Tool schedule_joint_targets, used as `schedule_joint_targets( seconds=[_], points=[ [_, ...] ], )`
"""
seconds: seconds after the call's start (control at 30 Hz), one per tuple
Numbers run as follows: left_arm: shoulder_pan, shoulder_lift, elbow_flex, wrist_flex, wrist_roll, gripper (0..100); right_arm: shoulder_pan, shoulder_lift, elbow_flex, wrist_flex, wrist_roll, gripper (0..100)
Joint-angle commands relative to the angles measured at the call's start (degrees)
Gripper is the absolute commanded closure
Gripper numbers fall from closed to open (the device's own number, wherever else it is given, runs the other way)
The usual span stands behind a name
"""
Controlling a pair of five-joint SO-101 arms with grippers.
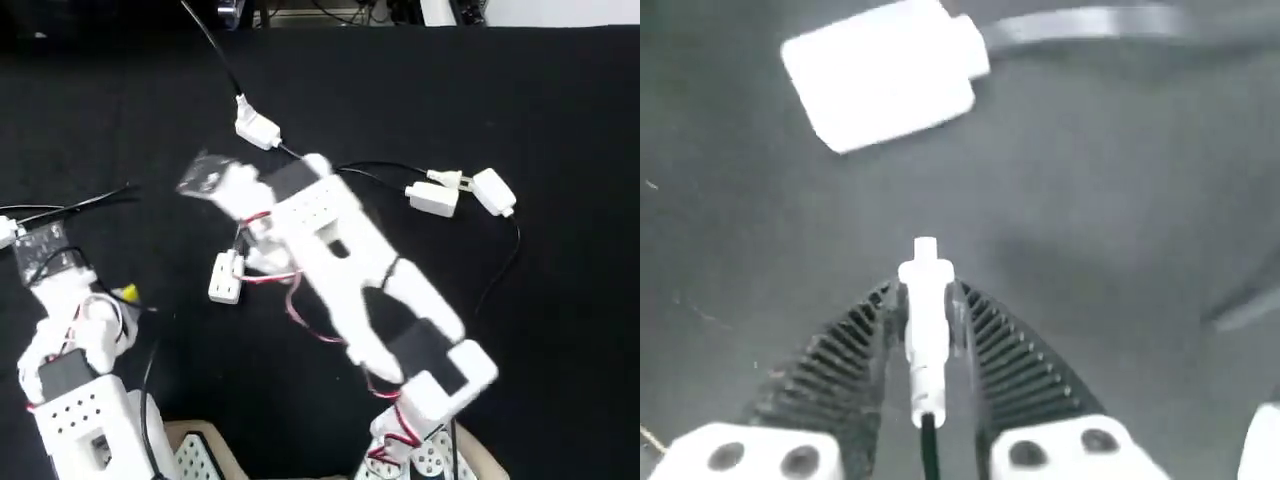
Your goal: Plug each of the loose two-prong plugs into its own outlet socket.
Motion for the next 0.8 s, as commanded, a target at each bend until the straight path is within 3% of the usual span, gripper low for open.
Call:
schedule_joint_targets(
  seconds=[0.0, 0.27, 0.53, 0.77],
  points=[
    [-6.73, -1.32, 1.36, 0.62, -3.43, 74, -6.86, 3.38, -9.19, 2.02, 0.35, 98.7],
    [-11.82, -1.32, 2.86, 5.01, -8.53, 74, -8.26, 13.85, -21.76, 5.01, 0.88, 98.7],
    [-10.51, -1.32, 3.03, 4.13, -8.62, 74, -8.44, 19.65, -34.59, 13.45, 8.35, 98.7],
    [-8.04, -1.32, 4.26, 2.46, -8.53, 74, -14.59, 22.73, -36.09, 16.09, 10.37, 98.7]
  ],
)
